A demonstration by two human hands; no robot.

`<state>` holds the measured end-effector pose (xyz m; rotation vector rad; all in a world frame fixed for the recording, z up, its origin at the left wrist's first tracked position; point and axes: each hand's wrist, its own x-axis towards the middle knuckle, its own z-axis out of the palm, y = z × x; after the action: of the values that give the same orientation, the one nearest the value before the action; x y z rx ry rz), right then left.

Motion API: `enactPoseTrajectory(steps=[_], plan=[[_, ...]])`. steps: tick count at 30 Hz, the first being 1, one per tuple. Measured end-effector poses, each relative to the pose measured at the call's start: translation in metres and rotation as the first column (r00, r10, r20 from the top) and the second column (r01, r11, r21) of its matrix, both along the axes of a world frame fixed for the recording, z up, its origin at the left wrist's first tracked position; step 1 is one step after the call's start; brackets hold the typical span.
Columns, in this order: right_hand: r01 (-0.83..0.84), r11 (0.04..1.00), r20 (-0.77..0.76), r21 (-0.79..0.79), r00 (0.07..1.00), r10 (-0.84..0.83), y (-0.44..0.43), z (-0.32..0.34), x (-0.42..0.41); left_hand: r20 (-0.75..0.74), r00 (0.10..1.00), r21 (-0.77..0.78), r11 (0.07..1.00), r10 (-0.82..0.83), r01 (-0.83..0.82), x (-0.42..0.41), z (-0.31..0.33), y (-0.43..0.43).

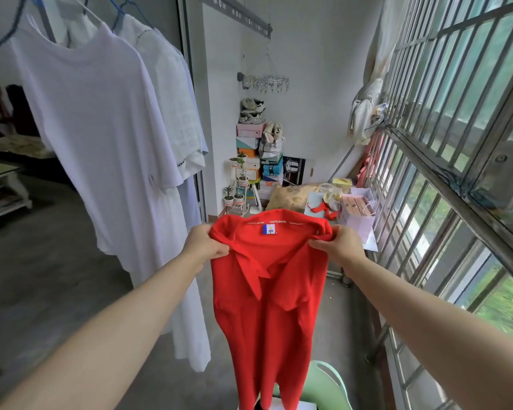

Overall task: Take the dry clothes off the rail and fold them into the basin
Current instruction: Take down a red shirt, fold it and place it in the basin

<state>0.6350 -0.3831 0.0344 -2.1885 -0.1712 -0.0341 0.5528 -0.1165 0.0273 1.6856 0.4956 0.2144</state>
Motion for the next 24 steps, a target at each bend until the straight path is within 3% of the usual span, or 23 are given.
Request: enactPoseTrajectory(steps=[4, 7, 10, 12, 14, 16, 17, 24], plan=[[-0.021, 0.994, -0.047, 0.106, 0.999, 0.026, -0.002, -0.002, 0.002, 0.015, 0.998, 0.232, 0.97, 0.067, -0.068, 0.007, 0.001, -0.008], [-0.045, 0.98, -0.053, 0.192, 0.997, 0.056, -0.003, -0.001, 0.003, -0.068, 0.989, 0.575, 0.815, 0.132, -0.07, 0.013, 0.009, -0.015], [-0.044, 0.973, -0.04, 0.224, 0.998, 0.054, -0.003, -0.001, 0.001, -0.101, 0.967, 0.64, 0.759, 0.236, -0.119, 0.019, 0.012, -0.023], [-0.036, 0.974, -0.033, 0.222, 0.999, 0.044, -0.002, -0.002, 0.0, -0.113, 0.963, 0.49, 0.857, 0.244, -0.16, 0.024, 0.009, -0.03], [-0.023, 0.98, -0.021, 0.196, 0.999, 0.027, -0.001, -0.002, 0.0, -0.118, 0.968, 0.098, 0.972, 0.223, -0.212, 0.031, 0.004, -0.035], [0.008, 0.99, 0.007, 0.143, 1.0, -0.009, 0.0, -0.004, 0.0, -0.131, 0.978, -0.287, 0.938, 0.165, -0.197, 0.037, 0.001, -0.041], [0.025, 0.991, 0.023, 0.135, 0.999, -0.028, 0.001, -0.004, -0.001, -0.123, 0.981, -0.389, 0.903, 0.147, -0.184, 0.038, -0.001, -0.045], [0.139, 0.95, -0.075, 0.281, 0.99, -0.122, 0.013, -0.007, 0.001, -0.168, 0.98, -0.572, 0.799, 0.109, -0.187, 0.05, 0.006, -0.072]])
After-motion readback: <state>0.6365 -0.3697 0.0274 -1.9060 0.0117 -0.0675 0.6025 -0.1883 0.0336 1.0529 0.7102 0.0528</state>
